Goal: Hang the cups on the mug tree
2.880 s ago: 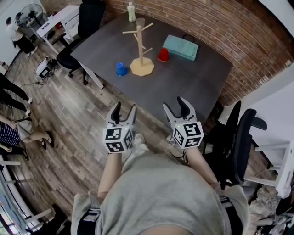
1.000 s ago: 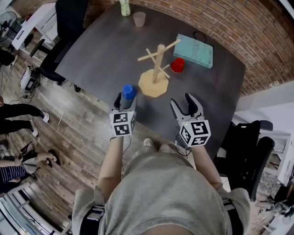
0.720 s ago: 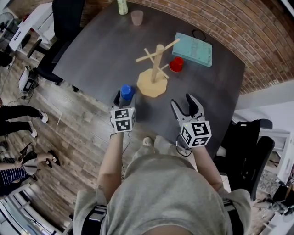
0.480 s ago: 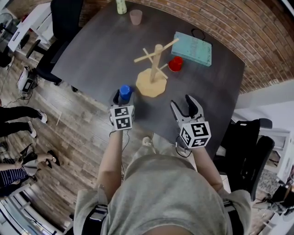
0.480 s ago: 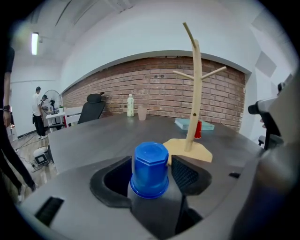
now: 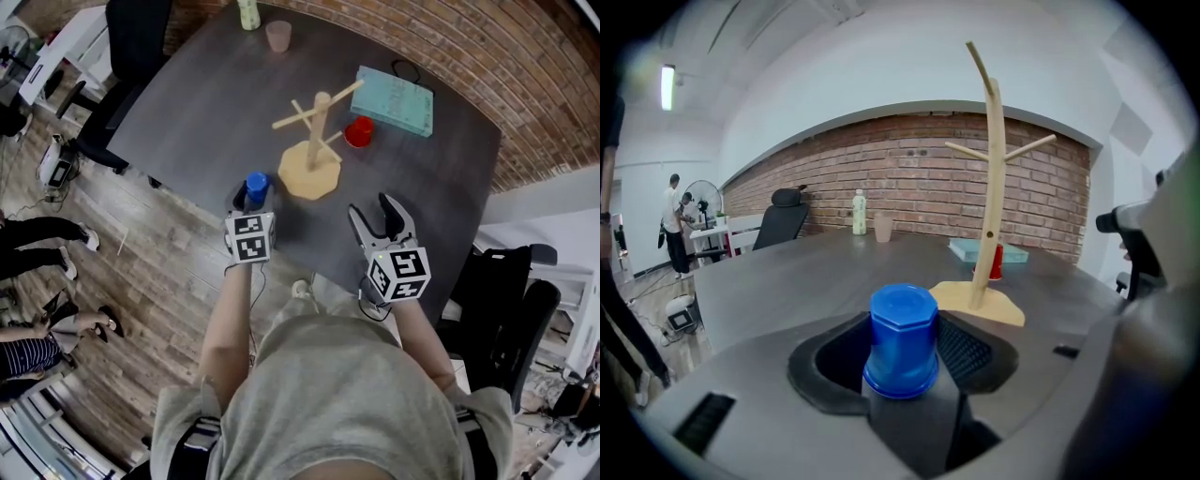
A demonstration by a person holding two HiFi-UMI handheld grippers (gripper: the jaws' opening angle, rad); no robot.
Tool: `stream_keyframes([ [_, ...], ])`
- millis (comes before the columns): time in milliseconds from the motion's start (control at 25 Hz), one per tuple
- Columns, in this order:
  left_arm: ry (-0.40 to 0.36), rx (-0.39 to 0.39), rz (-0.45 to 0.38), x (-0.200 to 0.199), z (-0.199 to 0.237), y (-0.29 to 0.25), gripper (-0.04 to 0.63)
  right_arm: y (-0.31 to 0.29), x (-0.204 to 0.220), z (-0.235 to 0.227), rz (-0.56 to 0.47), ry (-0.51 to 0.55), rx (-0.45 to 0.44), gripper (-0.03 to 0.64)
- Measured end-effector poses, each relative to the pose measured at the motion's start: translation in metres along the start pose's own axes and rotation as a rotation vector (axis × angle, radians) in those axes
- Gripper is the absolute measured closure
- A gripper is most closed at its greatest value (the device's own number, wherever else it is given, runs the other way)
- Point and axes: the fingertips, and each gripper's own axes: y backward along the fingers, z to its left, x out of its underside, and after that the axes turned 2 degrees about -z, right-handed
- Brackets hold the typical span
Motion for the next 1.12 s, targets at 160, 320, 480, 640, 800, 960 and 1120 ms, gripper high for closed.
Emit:
stream_keyframes([
  [160,0.006,0.01,-0.042,-0.016,0.0,0.008,0.38,0.001,-0.003,0.002,-0.011,-0.001,-0.008,0.344],
  [320,0.02,0.034,-0.07,-0.038,-0.006,0.024,0.38,0.003,-0.008,0.004,-0.025,0.0,-0.014,0.344],
  [480,0.021,0.047,-0.099,-0.057,-0.009,0.039,0.38,0.005,-0.011,0.006,-0.04,-0.002,-0.022,0.344],
  [640,0.006,0.05,-0.132,-0.076,-0.011,0.053,0.38,0.007,-0.014,0.007,-0.05,-0.001,-0.03,0.344],
  [800,0.006,0.054,-0.17,-0.097,-0.011,0.069,0.38,0.011,-0.018,0.009,-0.064,0.003,-0.036,0.344],
  [960,0.007,0.06,-0.211,-0.121,-0.011,0.087,0.38,0.015,-0.022,0.011,-0.073,0.008,-0.041,0.344],
  [1120,-0.006,0.059,-0.263,-0.147,-0.012,0.105,0.38,0.019,-0.023,0.013,-0.08,0.014,-0.046,0.344],
])
